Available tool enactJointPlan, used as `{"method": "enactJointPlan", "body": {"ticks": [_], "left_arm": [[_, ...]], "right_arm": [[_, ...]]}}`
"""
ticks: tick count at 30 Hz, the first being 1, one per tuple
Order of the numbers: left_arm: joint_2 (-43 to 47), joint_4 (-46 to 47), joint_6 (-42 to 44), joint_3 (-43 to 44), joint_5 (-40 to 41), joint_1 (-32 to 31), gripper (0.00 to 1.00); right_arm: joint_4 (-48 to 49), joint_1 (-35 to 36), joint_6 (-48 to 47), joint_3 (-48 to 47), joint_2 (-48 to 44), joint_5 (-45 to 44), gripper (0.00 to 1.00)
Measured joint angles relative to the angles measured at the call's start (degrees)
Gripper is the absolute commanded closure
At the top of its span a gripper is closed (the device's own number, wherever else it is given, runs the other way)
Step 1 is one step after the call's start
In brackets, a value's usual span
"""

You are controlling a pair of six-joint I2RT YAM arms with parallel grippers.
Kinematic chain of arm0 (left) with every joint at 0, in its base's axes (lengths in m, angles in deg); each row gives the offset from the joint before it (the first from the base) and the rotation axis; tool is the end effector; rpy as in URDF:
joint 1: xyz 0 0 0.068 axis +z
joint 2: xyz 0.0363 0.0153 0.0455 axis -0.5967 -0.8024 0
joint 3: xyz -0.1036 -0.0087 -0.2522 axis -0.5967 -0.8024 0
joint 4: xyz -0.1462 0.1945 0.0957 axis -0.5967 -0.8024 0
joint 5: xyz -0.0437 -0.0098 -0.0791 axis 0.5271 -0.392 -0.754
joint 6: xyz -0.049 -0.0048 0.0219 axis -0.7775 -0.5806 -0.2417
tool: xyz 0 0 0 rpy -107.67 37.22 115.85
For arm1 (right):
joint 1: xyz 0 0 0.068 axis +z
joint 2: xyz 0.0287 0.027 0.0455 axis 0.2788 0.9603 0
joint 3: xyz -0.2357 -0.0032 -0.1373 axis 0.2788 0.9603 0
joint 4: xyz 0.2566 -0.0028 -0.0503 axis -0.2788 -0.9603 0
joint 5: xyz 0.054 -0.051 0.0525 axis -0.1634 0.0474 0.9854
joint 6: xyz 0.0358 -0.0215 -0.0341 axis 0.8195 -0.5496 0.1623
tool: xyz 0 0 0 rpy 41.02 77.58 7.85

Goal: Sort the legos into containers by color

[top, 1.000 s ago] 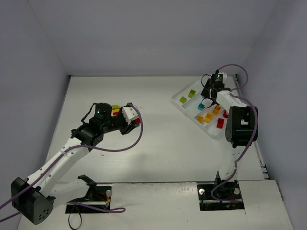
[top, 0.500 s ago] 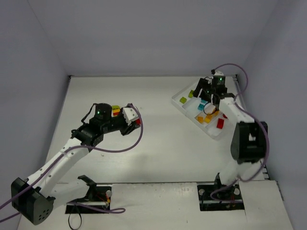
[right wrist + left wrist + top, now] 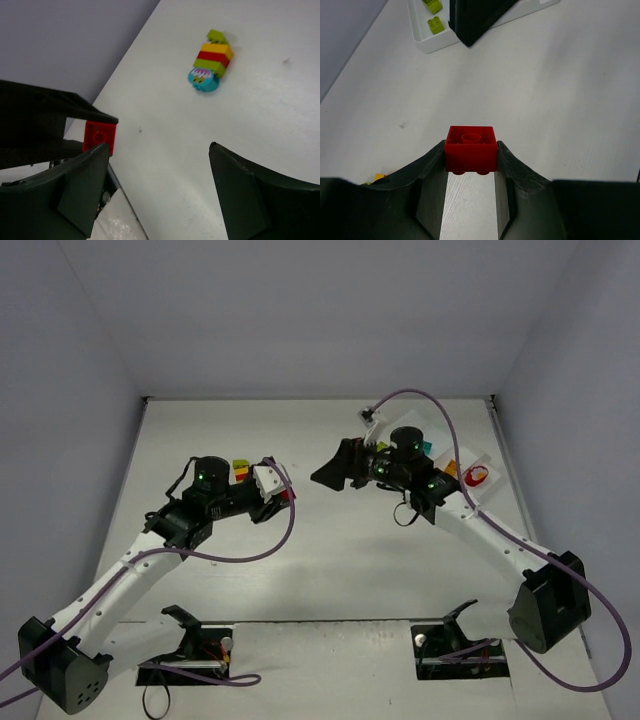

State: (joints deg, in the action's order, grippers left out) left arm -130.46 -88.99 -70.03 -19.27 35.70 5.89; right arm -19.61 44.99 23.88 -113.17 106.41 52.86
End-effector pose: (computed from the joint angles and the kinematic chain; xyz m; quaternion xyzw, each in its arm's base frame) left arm 0.1857 -0.1328 0.3399 0.4794 0.6307 -0.2816 0.5414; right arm 0.2585 0.1658 0.3422 -0.2074 0.6919 0.5107 0.4663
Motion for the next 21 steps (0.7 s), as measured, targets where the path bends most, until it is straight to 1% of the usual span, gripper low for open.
{"method": "enactJointPlan", "body": {"ticks": [5,9,18,21], "left_arm": [[0.00,0.00,0.00,0.00,-0.09,-0.02,0.91],[0.00,0.00,0.00,0.00,-0.11,-0.02,0.91],[-0.02,-0.31,0.09,-0.07,-0.31,-0.07,0.91],[-0.02,-0.52,0.24,-0.11,-0.28,-0.22,0.91]], "right_arm": [[1.81,6.25,2.12,0.26,1.11,1.70,0.23],[4.76,9.33,3.48,0.48,1.79,2.49,0.23],[8.26,11.08,5.38,0.68,5.27,2.32,0.25],[9.16,11.17,5.64,0.68,6.23,2.25,0.32]]}}
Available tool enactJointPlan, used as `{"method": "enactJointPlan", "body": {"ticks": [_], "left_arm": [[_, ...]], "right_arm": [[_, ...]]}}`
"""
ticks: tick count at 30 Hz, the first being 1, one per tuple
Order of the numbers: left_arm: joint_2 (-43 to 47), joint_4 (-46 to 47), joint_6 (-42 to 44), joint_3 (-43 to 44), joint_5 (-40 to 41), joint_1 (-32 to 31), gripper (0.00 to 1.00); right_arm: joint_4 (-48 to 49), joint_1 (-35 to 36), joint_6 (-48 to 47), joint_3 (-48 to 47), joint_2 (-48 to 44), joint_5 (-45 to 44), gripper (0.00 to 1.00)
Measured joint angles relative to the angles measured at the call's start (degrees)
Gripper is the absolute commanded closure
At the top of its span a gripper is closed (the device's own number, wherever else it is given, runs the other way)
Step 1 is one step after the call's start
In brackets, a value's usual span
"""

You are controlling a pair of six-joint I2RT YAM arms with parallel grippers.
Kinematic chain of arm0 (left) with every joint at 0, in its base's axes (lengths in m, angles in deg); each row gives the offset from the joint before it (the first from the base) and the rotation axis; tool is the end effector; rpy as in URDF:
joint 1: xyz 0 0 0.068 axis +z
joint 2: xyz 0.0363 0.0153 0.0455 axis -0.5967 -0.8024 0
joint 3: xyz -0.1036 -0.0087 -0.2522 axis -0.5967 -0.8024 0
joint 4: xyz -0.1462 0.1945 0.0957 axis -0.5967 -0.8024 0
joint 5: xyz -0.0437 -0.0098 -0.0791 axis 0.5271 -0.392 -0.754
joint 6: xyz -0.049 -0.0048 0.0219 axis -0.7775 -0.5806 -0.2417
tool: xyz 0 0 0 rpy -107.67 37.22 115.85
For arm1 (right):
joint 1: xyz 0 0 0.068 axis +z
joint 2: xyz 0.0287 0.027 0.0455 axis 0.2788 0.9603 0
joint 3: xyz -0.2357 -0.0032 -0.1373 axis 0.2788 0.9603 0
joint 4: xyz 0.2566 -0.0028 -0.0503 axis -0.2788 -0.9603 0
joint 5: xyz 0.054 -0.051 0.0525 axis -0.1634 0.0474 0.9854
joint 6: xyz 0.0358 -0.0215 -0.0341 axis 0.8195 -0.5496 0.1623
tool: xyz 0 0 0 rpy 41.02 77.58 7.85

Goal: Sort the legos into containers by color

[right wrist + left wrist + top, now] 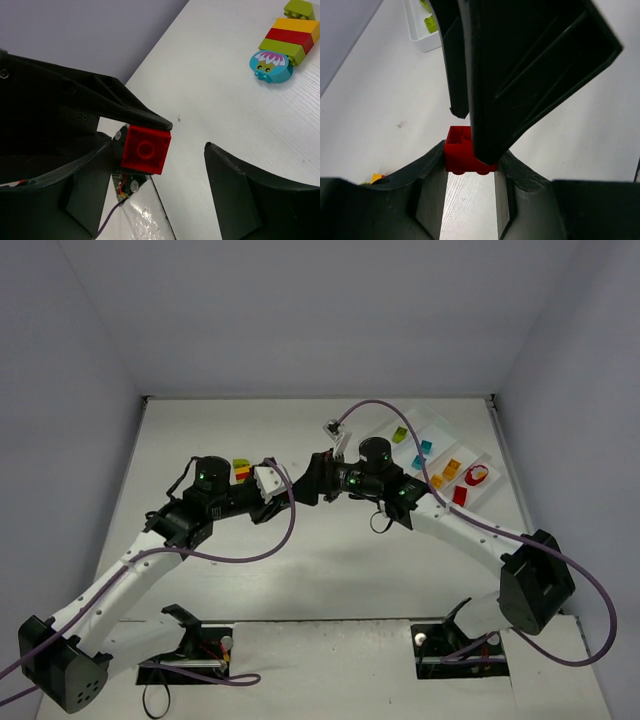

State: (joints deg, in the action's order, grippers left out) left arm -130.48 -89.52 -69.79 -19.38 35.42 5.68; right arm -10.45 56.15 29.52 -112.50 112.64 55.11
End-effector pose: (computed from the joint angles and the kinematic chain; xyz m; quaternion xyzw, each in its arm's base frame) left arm 0.1849 -0.1335 0.3383 0.4831 0.6312 -0.2838 0.5364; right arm 0.2385 0.2283 0.3221 -0.2570 0.6629 0.5862 0.3885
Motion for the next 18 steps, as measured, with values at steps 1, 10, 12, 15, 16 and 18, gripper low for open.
{"method": "enactJointPlan", "body": {"ticks": [1,10,12,15,16,18], "left_arm": [[0.00,0.09,0.02,0.00,-0.02,-0.17,0.91],[-0.24,0.22,0.07,0.00,-0.04,-0.55,0.91],[-0.42,0.11,0.57,0.00,0.24,-0.55,0.85],[-0.57,0.24,0.94,0.00,0.72,-0.57,0.75],[-0.61,0.24,0.94,0.00,0.92,-0.59,0.73],[-0.76,0.17,0.92,0.00,1.22,-0.61,0.67]], "right_arm": [[0.15,0.13,0.11,0.00,0.24,-0.09,0.35],[2.21,1.03,1.38,0.00,1.31,0.09,0.69],[2.32,1.05,2.29,-0.02,1.33,-0.31,0.87],[2.08,1.07,2.91,-0.02,1.38,-0.55,1.00],[1.97,1.07,2.89,-0.02,1.36,-0.87,1.00],[1.46,1.05,2.71,-0.02,1.29,-1.86,1.00]]}}
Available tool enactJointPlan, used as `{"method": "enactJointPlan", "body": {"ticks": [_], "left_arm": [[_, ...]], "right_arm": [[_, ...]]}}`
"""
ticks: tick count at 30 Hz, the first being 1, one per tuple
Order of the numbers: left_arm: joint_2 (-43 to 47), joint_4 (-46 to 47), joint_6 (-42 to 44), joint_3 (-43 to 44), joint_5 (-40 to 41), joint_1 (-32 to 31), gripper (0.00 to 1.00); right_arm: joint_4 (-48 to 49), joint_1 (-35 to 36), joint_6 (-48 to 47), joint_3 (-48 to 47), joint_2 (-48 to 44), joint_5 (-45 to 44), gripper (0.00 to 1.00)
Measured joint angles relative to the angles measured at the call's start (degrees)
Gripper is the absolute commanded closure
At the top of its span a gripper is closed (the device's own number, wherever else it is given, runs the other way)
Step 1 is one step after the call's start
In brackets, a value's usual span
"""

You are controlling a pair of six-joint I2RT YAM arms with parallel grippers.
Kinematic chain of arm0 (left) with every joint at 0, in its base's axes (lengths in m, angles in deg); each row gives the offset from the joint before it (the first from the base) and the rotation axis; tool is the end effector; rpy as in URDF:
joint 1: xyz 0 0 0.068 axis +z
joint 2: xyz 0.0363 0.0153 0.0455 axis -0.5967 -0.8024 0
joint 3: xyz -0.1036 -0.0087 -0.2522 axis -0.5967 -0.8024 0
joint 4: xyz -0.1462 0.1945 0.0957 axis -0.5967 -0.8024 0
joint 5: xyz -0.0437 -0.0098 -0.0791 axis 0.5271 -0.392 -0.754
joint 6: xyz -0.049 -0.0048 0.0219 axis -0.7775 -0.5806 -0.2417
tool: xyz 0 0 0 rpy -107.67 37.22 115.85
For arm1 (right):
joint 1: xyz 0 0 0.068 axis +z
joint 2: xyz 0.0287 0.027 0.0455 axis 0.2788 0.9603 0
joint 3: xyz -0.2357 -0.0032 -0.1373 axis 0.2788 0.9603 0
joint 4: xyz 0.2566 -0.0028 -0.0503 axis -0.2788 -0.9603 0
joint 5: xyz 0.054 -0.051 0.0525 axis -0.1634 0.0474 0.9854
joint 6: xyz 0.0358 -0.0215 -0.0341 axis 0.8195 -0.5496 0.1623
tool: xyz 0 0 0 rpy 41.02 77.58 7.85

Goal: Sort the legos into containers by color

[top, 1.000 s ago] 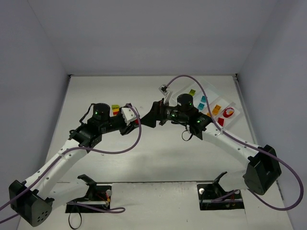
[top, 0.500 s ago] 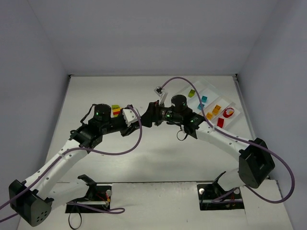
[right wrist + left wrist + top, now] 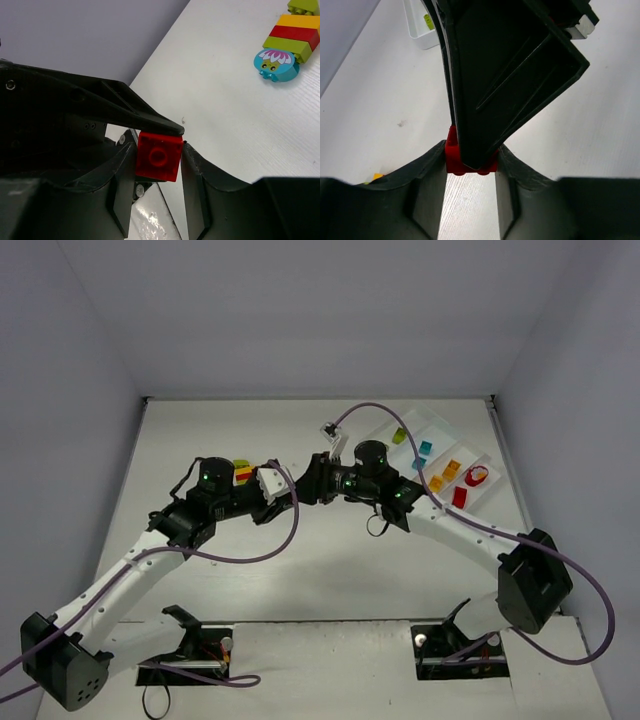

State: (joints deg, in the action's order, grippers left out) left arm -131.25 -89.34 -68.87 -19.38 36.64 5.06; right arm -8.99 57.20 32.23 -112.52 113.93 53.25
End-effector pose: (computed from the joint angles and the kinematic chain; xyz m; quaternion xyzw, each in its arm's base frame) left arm 0.1868 -0.1367 0.3357 0.4875 0.6325 -0.2748 0.5355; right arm 0.2389 0.2355 0.3178 -0.2370 0.6694 0.5928 0.3799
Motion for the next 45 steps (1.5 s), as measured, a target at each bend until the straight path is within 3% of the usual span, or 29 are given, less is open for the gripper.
{"method": "enactJointPlan", "body": {"ticks": [2,6,12,16,20,24,30,38,45], "left_arm": [[-0.22,0.09,-0.39,0.00,0.20,-0.13,0.56],[-0.39,0.46,-2.10,0.00,1.77,-0.22,0.49],[-2.56,0.94,-6.38,0.02,6.12,-0.22,0.40],[-4.04,1.25,-10.86,0.31,12.33,-0.24,0.28],[-6.16,0.48,-16.26,2.60,22.40,-0.24,0.19],[-8.87,-1.36,-21.77,6.25,32.48,-0.13,0.19],[-11.19,-4.35,-27.71,8.20,40.79,2.43,0.19],[-11.54,-6.71,-32.76,8.52,43.60,7.13,0.19],[-14.91,-8.87,-36.04,10.05,45.16,8.35,0.18]], "right_arm": [[-0.90,0.02,-0.63,0.00,-0.42,-1.14,1.00],[-6.62,-2.60,-3.08,0.07,-1.97,-6.56,1.00],[-15.34,-18.62,-5.95,2.08,-6.47,-20.85,1.00],[-20.11,-30.47,-7.89,2.05,-6.78,-33.46,1.00],[-22.56,-37.35,-9.01,1.77,-5.27,-39.45,1.00],[-24.17,-43.45,-9.70,0.85,-1.46,-42.34,1.00],[-25.51,-44.68,-9.92,2.21,1.68,-43.54,0.99],[-26.34,-44.74,-8.94,8.59,1.73,-43.60,0.88],[-26.05,-44.74,-7.41,11.89,1.73,-43.30,0.59]]}}
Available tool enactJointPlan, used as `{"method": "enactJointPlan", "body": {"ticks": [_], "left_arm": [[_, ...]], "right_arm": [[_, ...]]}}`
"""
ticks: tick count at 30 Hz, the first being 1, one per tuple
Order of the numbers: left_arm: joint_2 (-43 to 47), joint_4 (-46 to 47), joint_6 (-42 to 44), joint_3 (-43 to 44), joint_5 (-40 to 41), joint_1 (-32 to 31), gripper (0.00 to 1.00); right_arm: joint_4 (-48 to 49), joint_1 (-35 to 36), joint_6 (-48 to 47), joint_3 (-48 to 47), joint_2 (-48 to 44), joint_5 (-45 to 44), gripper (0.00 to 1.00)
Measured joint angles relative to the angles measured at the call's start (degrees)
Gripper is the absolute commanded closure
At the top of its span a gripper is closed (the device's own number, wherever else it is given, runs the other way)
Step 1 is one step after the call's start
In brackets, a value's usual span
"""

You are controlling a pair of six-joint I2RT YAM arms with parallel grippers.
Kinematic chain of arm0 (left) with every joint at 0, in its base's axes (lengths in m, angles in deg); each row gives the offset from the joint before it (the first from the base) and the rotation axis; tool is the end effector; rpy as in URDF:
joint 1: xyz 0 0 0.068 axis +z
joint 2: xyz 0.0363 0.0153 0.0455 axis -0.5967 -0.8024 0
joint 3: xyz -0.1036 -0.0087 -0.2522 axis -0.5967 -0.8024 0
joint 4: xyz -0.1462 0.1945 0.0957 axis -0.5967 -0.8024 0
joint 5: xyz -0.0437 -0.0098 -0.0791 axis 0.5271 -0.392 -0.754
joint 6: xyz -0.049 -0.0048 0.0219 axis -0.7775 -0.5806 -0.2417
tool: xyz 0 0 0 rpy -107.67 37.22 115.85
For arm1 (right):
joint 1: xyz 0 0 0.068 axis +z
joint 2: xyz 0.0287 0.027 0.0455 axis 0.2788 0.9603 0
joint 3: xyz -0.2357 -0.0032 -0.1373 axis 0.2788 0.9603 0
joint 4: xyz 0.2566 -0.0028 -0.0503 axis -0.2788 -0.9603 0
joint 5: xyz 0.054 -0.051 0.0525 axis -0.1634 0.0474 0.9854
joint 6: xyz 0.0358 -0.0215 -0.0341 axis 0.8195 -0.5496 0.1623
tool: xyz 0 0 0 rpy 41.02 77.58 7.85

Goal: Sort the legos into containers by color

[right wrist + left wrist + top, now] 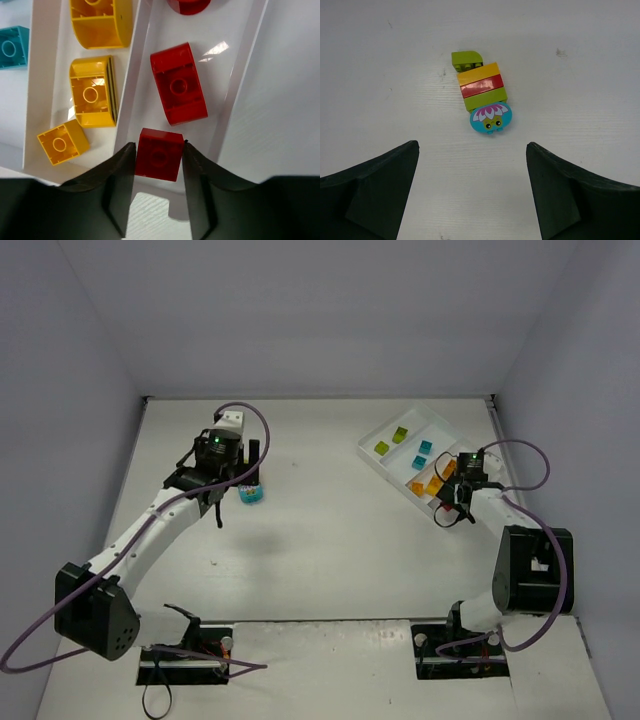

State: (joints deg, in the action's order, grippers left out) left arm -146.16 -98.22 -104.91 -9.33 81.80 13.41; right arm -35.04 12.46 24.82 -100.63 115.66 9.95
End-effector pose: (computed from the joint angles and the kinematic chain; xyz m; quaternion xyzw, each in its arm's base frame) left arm 0.2677 -0.1059 0.3175 0.0039 0.8731 -0.0609 0.4837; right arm 0.3021 -0.0243 0.1928 0.2895 0.8583 0.0382 0.4220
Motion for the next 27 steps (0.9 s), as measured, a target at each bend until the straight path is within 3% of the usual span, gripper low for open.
{"method": "enactJointPlan", "body": {"ticks": [1,7,12,20,27], "left_arm": [[-0.61,-0.35,-0.46,0.31,0.50,0.09,0.18],[-5.44,-3.98,-4.46,3.39,3.67,1.20,0.14],[-8.22,-5.73,-7.28,4.31,4.31,2.73,0.14],[-17.49,-8.17,-12.66,8.39,3.37,4.59,0.14],[-28.41,-9.53,-14.86,14.73,1.42,4.68,0.14]], "right_arm": [[0.00,0.00,0.11,0.35,0.00,0.07,0.51],[0.83,0.00,0.46,1.05,-0.42,0.94,0.39],[1.09,0.09,0.26,1.68,-5.11,3.23,0.37],[3.74,4.90,-0.87,1.95,-21.07,8.20,0.29],[6.67,8.46,-2.47,3.02,-22.49,13.42,0.28]]}}
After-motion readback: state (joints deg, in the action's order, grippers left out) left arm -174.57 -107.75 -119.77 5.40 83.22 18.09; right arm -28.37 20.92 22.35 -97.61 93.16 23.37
